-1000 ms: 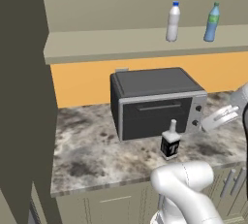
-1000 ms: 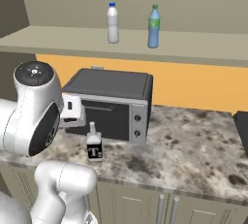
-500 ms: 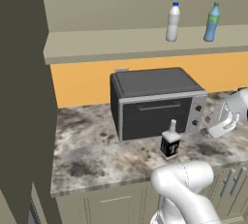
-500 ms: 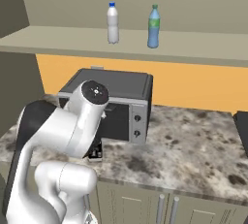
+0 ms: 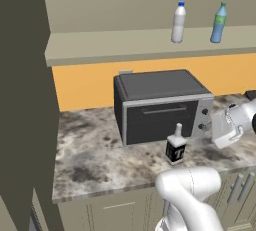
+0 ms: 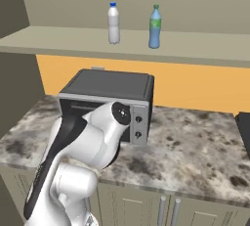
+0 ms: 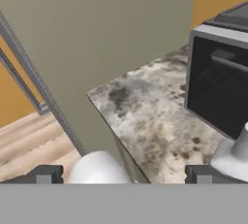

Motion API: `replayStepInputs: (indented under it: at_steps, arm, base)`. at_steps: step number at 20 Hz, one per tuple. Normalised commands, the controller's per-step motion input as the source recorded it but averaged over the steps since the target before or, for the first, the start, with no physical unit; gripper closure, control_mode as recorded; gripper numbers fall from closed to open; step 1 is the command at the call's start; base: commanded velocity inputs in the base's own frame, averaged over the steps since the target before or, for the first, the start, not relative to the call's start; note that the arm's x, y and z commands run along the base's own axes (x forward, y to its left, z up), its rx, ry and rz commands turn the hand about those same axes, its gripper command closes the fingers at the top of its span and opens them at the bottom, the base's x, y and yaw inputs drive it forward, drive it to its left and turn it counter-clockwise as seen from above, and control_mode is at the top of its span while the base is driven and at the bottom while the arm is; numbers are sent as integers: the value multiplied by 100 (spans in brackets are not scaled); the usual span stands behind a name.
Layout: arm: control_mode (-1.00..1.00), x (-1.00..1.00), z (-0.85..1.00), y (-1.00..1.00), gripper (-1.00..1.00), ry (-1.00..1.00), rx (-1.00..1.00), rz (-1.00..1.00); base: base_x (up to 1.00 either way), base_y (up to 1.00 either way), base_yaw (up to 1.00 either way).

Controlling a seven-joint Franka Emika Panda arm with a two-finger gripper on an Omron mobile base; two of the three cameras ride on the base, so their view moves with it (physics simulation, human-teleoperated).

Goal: Sort all alcoholic drinks to one cabinet, and non-alcoholic drinks to the other.

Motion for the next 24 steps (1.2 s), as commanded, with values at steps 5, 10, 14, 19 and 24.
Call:
replayStepInputs:
  at_steps: [5, 10, 14, 19, 24]
  arm:
    - [-100, 25, -17, 0, -100, -2, 17, 0]
    - [-100, 8, -9, 0, -100, -9, 12, 0]
    - [-100, 3, -9, 0, -100, -14, 5, 0]
    - [-100, 1, -7, 0, -100, -12, 1, -6]
    - [-100, 20, -1, 0, -100, -3, 0, -13]
  base:
    - [0, 0, 0]
    - [0, 0, 0]
    - [0, 0, 0]
    - [0, 0, 0]
    - [0, 0, 0]
